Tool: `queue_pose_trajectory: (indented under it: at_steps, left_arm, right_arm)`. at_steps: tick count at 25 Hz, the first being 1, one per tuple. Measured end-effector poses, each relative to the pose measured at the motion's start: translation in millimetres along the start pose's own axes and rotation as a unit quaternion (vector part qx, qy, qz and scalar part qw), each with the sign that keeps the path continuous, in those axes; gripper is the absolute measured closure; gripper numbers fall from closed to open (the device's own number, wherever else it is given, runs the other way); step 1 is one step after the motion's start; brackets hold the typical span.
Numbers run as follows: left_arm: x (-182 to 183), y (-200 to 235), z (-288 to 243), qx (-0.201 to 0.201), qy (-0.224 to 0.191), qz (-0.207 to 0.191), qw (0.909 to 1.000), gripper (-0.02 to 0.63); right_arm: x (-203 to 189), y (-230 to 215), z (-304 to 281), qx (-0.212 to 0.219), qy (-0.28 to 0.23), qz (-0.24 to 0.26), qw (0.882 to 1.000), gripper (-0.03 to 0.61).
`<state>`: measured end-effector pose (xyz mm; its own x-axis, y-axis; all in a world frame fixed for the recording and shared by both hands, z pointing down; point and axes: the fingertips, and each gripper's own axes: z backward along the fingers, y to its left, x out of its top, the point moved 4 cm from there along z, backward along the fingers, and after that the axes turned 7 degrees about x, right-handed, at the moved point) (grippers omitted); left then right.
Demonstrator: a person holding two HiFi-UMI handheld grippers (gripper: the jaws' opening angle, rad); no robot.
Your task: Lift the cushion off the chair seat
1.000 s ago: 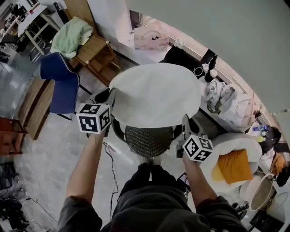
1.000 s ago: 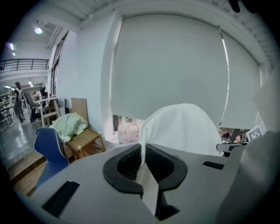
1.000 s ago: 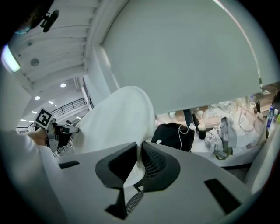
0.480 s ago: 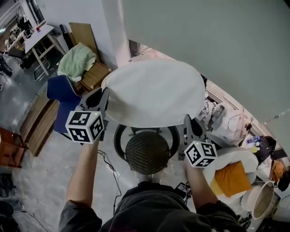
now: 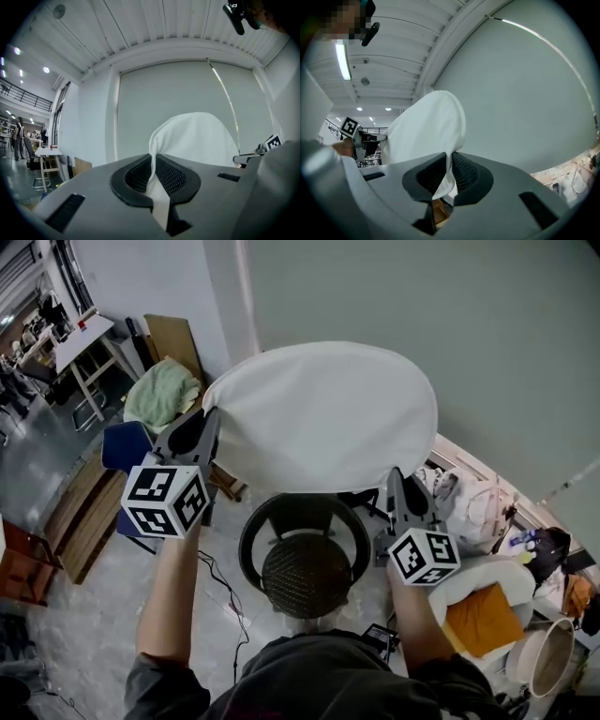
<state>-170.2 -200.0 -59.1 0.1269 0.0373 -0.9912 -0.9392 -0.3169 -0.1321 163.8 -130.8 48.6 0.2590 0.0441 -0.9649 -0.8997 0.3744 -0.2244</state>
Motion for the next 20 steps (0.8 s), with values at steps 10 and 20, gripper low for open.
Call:
queue_pose_trajectory:
  at_steps: [10, 20]
  left_arm:
    - [29.6, -3.5, -9.9, 0.0, -0.023, -0.002, 0.9997, 0.578]
    - [40.8, -5.6, -19.9, -0.001, -0.032, -0.003, 0.9995, 0.578]
  right_arm:
    - [28.6, -5.6, -6.3, 0.01, -0.027, 0.01, 1.0, 0.538]
    - [41.9, -12.6, -13.0, 0.008, -0.039, 0.015, 0.999, 0.538]
